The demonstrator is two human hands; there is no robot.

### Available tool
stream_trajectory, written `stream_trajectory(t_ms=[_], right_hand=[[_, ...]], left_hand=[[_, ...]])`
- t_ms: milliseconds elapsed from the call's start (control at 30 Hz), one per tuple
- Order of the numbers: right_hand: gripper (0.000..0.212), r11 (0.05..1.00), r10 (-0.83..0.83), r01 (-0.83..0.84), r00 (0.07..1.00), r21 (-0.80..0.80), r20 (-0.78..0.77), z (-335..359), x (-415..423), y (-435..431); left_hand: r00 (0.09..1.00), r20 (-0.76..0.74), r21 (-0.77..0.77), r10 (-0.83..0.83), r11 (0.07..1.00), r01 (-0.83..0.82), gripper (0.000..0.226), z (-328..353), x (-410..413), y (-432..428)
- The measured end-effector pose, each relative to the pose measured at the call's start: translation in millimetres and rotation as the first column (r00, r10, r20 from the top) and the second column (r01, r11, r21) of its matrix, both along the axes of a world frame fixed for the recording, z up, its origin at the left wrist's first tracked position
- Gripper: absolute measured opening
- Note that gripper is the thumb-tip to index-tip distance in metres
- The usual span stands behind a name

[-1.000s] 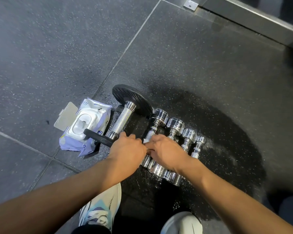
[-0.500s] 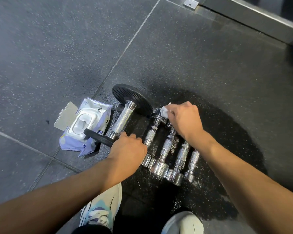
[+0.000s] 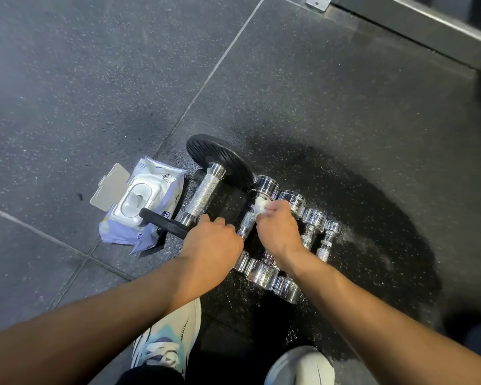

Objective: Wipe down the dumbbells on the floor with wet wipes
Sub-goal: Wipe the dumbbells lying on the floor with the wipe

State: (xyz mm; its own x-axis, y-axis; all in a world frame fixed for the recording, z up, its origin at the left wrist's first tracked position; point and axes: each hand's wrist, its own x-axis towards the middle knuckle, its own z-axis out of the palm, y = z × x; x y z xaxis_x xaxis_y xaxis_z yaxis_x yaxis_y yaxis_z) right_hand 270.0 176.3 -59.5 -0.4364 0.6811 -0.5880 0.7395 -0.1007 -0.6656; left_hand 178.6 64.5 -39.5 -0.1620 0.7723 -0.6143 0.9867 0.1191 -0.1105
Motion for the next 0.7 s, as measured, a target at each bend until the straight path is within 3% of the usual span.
stream_trajectory(t_ms=[67, 167, 233, 367, 433, 567, 633, 700], right_hand=[[0.022, 0.957, -0.196, 0.183, 0.980, -0.227, -0.032, -5.3, -10.9, -0.5], [0.032, 0.881, -0.368, 0.339, 0.929, -0.331, -0.028, -12.5, -23.3, 4.9], [0.032, 0.876, -0.352, 0.331, 0.936, -0.352, 0.002, -15.3, -23.8, 0.6], [0.036, 0.877, -0.085, 0.144, 0.986, -0.458, 0.146, -15.5, -14.2, -10.5], [0.049, 0.824, -0.194, 0.234, 0.972, -0.517, 0.131, -16.6, -16.5, -4.4], [0.054, 0.729, -0.465, 0.414, 0.884, -0.546, 0.050, -18.3, -25.0, 10.3], [0.063, 0.756, -0.414, 0.374, 0.909, -0.537, 0.049, -14.9, -20.9, 7.5], [0.055, 0.759, -0.324, 0.308, 0.943, -0.574, 0.077, -10.5, -15.5, 1.9]], left_hand=[[1.000, -0.003, 0.000, -0.001, 1.000, 0.001, 0.040, 0.6, 0.5, -1.2], [1.000, -0.003, -0.006, 0.003, 1.000, -0.003, 0.040, 1.1, 0.1, -0.5], [1.000, 0.001, -0.021, 0.009, 1.000, -0.009, 0.041, 1.3, -0.2, 0.4], [1.000, 0.005, -0.022, 0.004, 1.000, -0.003, 0.037, 4.4, -0.3, 1.6], [1.000, 0.000, -0.029, -0.002, 1.000, 0.002, 0.038, 5.9, -0.4, 1.7], [1.000, 0.000, -0.047, 0.000, 0.999, 0.000, 0.043, 6.5, 0.0, 1.9], [1.000, 0.002, -0.054, -0.002, 0.999, 0.002, 0.044, 7.0, 0.1, 2.8], [1.000, 0.006, -0.058, -0.003, 0.998, 0.003, 0.044, 6.8, 0.1, 3.9]])
